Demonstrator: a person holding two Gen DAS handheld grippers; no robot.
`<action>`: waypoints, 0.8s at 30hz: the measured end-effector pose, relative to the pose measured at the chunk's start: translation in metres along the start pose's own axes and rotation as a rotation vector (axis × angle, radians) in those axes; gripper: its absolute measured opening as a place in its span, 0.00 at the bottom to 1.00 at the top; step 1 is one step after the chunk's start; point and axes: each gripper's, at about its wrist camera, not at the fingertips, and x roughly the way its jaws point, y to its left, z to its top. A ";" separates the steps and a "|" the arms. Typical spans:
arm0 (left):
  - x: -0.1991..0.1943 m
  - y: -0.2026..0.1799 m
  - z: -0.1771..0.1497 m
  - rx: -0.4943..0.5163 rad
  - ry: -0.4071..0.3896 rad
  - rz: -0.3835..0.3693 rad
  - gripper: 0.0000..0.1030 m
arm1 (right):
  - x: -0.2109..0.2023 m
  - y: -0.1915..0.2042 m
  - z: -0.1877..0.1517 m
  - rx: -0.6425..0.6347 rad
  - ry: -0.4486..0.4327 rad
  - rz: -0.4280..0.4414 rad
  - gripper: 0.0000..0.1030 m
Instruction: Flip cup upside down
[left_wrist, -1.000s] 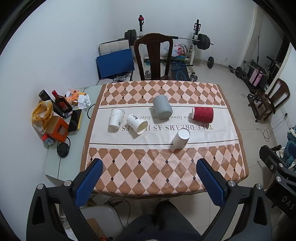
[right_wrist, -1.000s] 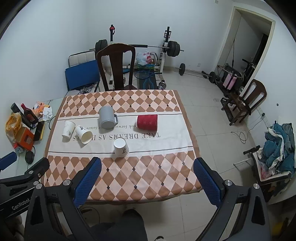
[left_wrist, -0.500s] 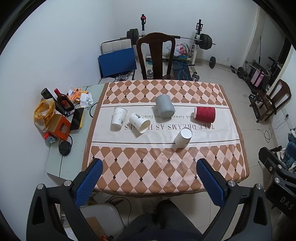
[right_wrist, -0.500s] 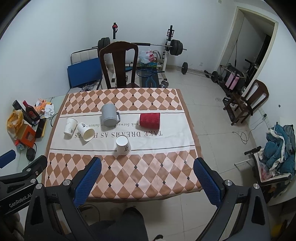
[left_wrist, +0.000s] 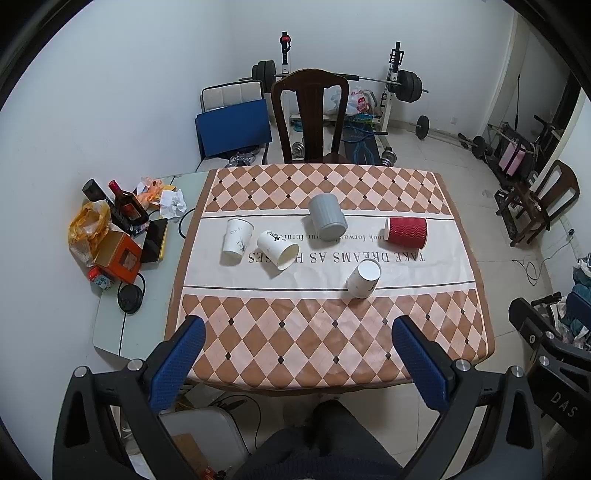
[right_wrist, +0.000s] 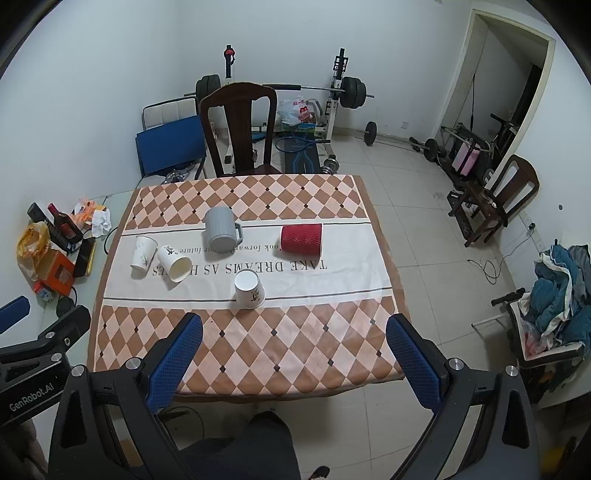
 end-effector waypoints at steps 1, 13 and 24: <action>0.000 -0.001 0.000 0.001 -0.002 0.001 1.00 | 0.000 0.000 0.000 -0.001 0.002 0.001 0.98; -0.003 -0.001 -0.001 0.000 -0.001 0.004 1.00 | 0.001 0.001 0.000 0.000 0.005 0.002 0.98; -0.004 -0.001 -0.002 0.001 -0.001 0.004 1.00 | 0.001 0.001 0.000 0.003 0.007 0.001 0.98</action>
